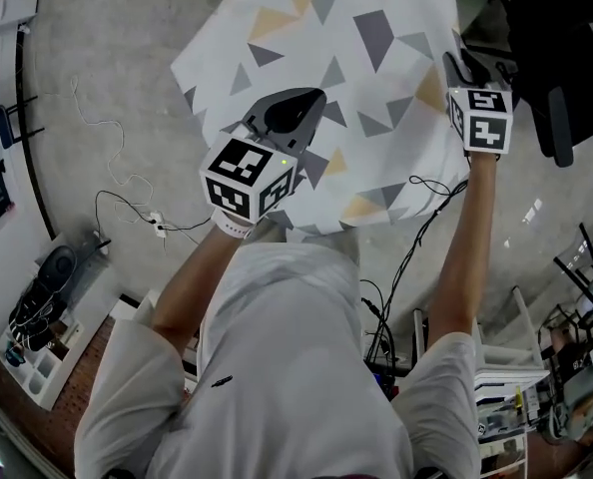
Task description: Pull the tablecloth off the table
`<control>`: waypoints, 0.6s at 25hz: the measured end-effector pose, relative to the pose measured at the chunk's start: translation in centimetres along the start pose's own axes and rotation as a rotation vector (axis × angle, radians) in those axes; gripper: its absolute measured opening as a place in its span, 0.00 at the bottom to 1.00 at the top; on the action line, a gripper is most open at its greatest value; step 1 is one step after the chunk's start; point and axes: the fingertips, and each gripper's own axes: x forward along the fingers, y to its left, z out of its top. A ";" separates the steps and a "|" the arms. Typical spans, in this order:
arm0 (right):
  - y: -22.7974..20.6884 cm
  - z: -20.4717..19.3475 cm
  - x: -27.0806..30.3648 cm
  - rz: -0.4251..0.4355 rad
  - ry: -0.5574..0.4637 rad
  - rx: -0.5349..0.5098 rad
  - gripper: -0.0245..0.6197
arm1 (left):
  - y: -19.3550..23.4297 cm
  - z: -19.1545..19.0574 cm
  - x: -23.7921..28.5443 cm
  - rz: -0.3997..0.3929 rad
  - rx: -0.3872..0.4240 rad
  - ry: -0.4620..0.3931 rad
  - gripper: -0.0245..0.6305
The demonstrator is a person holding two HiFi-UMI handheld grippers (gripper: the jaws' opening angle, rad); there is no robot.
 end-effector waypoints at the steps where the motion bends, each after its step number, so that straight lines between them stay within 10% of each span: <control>1: 0.3 0.2 -0.6 -0.007 -0.010 -0.018 0.21 | 0.6 0.0 0.1 0.005 0.008 -0.002 0.05; 7: 3.0 2.0 -2.4 -0.009 -0.066 -0.073 0.14 | 6.2 0.8 0.6 0.050 0.036 -0.025 0.06; 15: 6.7 3.2 -4.4 0.002 -0.139 -0.172 0.10 | 13.7 0.9 2.1 0.084 0.114 0.017 0.32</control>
